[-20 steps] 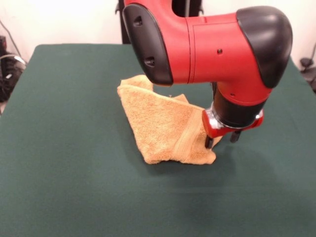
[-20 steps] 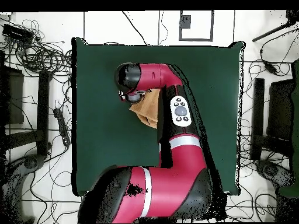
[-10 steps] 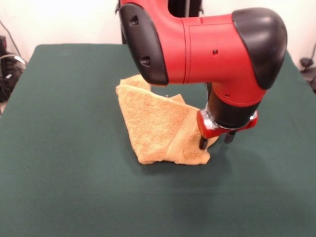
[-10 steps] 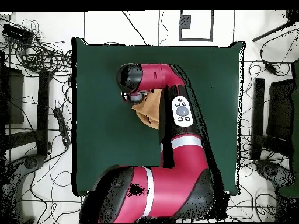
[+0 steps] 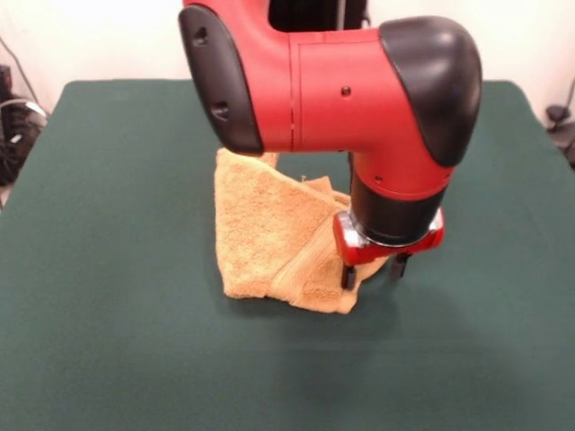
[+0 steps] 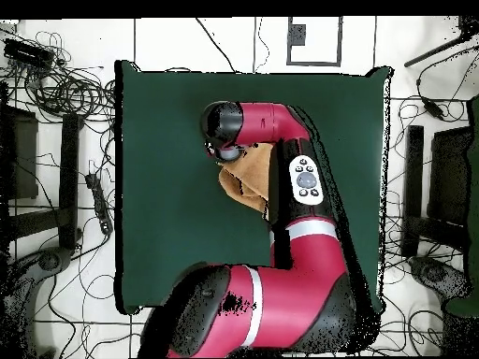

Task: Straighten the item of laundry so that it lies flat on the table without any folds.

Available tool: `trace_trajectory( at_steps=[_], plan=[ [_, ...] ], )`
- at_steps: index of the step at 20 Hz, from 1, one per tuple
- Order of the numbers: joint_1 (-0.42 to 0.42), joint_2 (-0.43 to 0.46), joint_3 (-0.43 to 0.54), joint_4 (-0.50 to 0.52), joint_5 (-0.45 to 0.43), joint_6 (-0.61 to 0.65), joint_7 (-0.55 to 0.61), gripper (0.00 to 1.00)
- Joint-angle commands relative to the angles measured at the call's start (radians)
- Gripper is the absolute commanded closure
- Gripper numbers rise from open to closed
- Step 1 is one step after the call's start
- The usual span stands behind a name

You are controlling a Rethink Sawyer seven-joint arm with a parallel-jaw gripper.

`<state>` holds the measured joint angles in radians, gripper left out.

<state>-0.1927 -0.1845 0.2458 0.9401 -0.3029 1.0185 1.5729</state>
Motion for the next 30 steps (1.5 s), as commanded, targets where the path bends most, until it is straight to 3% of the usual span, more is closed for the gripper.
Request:
trace_trajectory(
  at_steps=[1, 2, 3, 20, 25, 30],
  plan=[
    [-0.015, 0.053, 0.018, 0.112, -0.067, -0.104, -0.062, 0.0],
    [-0.013, 0.061, 0.017, 0.098, -0.053, -0.068, -0.05, 0.0],
    [-0.014, 0.064, 0.02, 0.097, -0.043, -0.066, -0.033, 1.0],
    [-0.026, 0.067, 0.041, 0.101, -0.004, -0.03, -0.007, 1.0],
    [-0.032, 0.046, 0.045, 0.117, 0.019, 0.025, -0.013, 1.0],
    [-0.027, -0.015, 0.046, 0.111, 0.067, 0.183, -0.015, 1.0]
  ],
)
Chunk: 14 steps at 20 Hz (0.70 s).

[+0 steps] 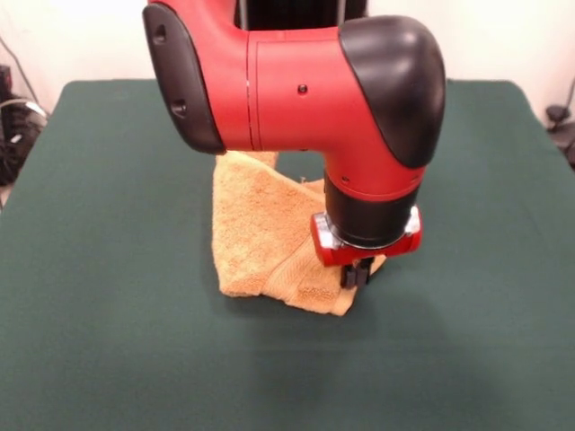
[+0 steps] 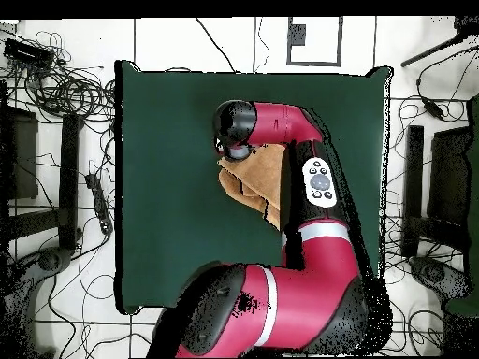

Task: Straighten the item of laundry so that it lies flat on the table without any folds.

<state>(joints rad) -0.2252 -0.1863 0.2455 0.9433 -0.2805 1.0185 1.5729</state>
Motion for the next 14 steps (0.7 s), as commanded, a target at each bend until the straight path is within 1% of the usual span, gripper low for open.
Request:
trace_trajectory(
  at_steps=[1, 2, 5, 10, 13, 14],
  plan=[
    [0.005, -0.034, 0.048, 0.113, 0.052, 0.202, -0.02, 1.0],
    [0.007, -0.05, 0.049, 0.111, 0.06, 0.229, -0.019, 1.0],
    [0.016, -0.087, 0.047, 0.086, 0.051, 0.329, -0.068, 1.0],
    [0.002, -0.159, 0.061, 0.117, 0.077, 0.37, -0.061, 1.0],
    [-0.009, -0.175, 0.068, 0.085, 0.094, 0.448, -0.052, 1.0],
    [-0.012, -0.173, 0.071, 0.058, 0.096, 0.489, -0.055, 1.0]
  ],
)
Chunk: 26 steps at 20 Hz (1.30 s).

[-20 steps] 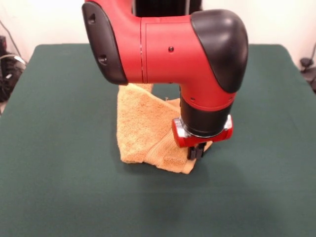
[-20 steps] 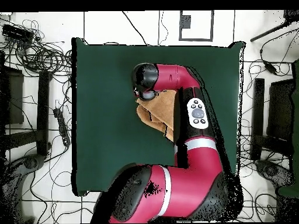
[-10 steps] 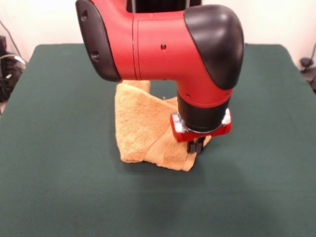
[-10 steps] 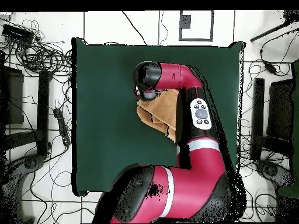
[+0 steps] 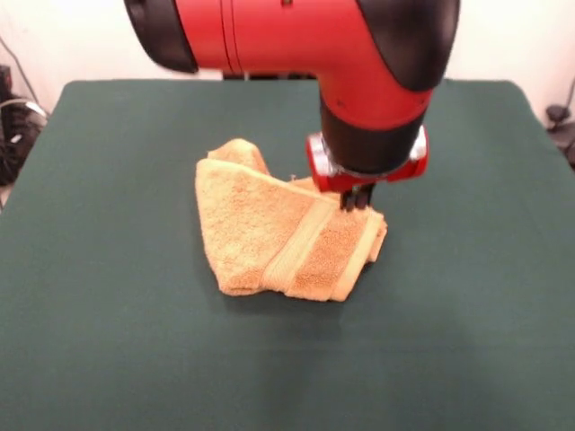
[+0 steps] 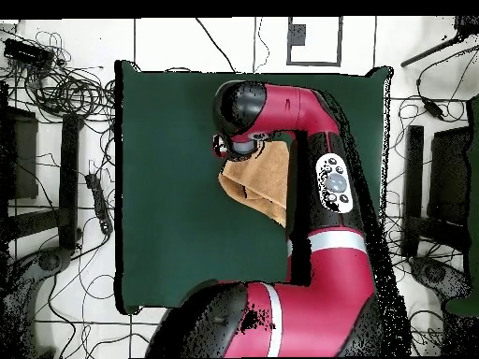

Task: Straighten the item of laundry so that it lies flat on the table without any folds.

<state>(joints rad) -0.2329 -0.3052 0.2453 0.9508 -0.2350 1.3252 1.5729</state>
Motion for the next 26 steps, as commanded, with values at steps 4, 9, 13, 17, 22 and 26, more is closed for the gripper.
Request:
trace_trajectory(
  at_steps=[4, 9, 13, 17, 22, 26],
  plan=[
    [-0.012, -0.04, 0.079, -0.068, 0.036, 0.365, -0.08, 1.0],
    [-0.014, -0.013, 0.096, -0.182, 0.004, 0.498, -0.116, 1.0],
    [-0.012, 0.008, 0.1, -0.2, 0.02, 0.47, -0.076, 1.0],
    [0.007, 0.128, 0.105, -0.214, 0.038, 0.282, 0.028, 1.0],
    [0.033, 0.249, 0.108, -0.244, 0.039, 0.144, 0.059, 1.0],
    [0.071, 0.365, 0.099, -0.373, 0.023, 0.231, 0.08, 1.0]
  ],
)
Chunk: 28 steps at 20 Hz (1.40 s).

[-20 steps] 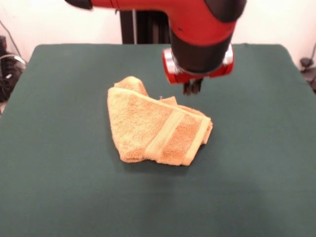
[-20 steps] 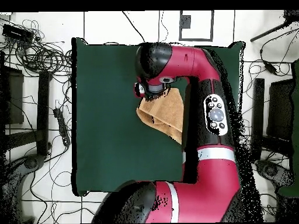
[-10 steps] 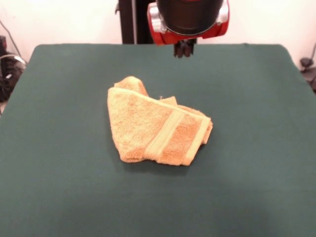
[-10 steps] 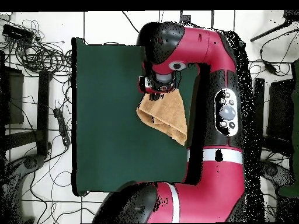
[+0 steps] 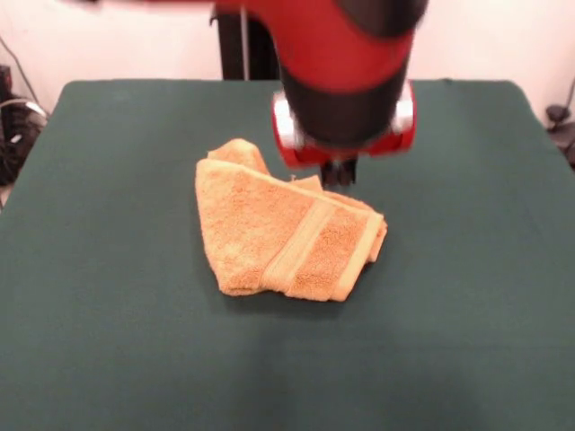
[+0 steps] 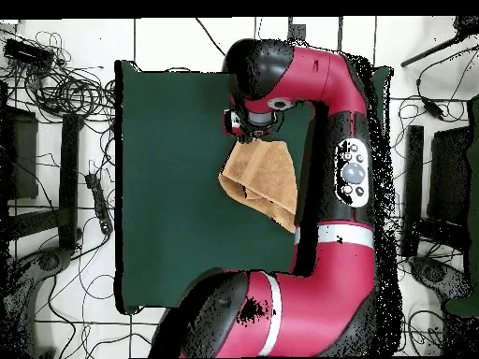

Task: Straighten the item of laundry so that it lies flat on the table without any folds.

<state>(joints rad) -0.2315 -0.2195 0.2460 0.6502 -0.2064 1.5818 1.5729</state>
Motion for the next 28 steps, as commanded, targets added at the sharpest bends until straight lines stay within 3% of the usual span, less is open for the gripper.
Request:
trace_trajectory(
  at_steps=[1, 4, 6, 13, 16, 21, 24, 25, 28],
  plan=[
    [0.078, 0.304, 0.096, -0.103, -0.016, -0.023, 0.078, 1.0],
    [0.098, 0.371, 0.098, -0.169, -0.012, 0.03, 0.094, 1.0],
    [0.107, 0.391, 0.094, -0.179, -0.016, 0.0, 0.085, 1.0],
    [0.106, 0.392, 0.074, -0.14, 0.023, -0.08, 0.071, 1.0],
    [0.098, 0.36, 0.05, -0.081, 0.022, -0.136, 0.067, 1.0],
    [0.055, 0.262, 0.023, 0.13, 0.027, -0.371, 0.082, 1.0],
    [0.049, 0.259, 0.018, 0.136, 0.02, -0.338, 0.075, 1.0],
    [0.052, 0.259, 0.012, 0.132, 0.011, -0.319, 0.077, 0.0],
    [0.053, 0.255, 0.014, 0.141, 0.023, -0.347, 0.119, 0.0]
  ],
)
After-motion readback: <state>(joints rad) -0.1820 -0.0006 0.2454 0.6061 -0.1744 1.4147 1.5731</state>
